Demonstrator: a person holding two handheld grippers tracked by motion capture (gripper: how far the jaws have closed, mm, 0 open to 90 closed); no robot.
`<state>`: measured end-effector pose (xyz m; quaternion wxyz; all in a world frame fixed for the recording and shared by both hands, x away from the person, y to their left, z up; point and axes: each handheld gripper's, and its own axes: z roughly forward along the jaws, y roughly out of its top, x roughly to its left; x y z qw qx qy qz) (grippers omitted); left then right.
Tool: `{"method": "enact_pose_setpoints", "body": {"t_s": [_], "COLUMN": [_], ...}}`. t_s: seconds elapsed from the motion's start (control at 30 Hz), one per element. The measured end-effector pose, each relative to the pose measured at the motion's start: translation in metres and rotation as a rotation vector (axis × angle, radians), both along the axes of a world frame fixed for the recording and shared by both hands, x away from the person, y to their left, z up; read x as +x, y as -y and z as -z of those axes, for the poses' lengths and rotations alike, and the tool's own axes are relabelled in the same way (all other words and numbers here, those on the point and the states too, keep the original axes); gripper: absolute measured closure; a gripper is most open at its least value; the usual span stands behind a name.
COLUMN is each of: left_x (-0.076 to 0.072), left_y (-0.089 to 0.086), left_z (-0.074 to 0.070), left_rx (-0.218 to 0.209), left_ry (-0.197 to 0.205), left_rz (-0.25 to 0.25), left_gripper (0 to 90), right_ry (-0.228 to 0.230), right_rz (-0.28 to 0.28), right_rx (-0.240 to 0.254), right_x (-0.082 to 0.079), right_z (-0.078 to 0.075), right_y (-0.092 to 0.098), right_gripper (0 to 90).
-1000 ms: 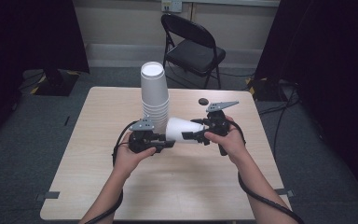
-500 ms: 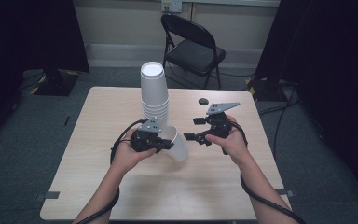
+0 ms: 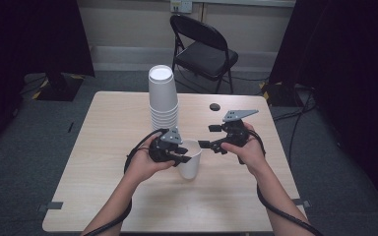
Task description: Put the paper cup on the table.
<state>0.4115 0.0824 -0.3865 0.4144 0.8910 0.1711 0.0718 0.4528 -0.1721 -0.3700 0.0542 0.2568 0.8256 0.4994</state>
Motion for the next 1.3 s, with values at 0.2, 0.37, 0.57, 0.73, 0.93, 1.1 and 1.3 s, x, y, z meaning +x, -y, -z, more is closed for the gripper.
{"method": "enact_pose_setpoints", "body": {"t_s": [0.2, 0.37, 0.57, 0.73, 0.93, 1.1, 1.3], "left_x": [-0.005, -0.008, -0.019, -0.023, -0.026, -0.028, -0.032], "left_y": [-0.013, -0.028, -0.061, -0.085, -0.101, -0.114, -0.128], "left_z": [0.0, -0.003, -0.005, 0.003, 0.015, 0.028, 0.043], "left_rx": [-0.063, -0.062, -0.063, -0.06, -0.057, -0.06, -0.034], "left_ry": [-0.036, -0.029, -0.007, -0.018, -0.049, -0.06, -0.069], "left_rz": [-0.036, -0.065, -0.108, -0.147, -0.171, -0.193, -0.227], "left_gripper": [28.7, 24.0, 18.0, 16.2, 16.1, 16.1, 16.1], "right_ry": [0.001, 0.01, -0.004, -0.005, -0.02, -0.024, -0.032], "right_rz": [0.01, 0.013, 0.012, 0.033, 0.04, 0.056, 0.081], "right_rx": [0.005, -0.014, -0.039, -0.045, -0.065, -0.077, -0.108], "right_x": [-0.003, -0.006, -0.013, -0.02, -0.025, -0.029, -0.035], "right_z": [0.0, 0.003, 0.012, 0.02, 0.03, 0.038, 0.051], "right_y": [0.007, 0.011, 0.023, 0.035, 0.044, 0.054, 0.068], "right_gripper": [17.0, 17.0, 15.6, 15.0, 14.8, 14.8, 14.8]}}
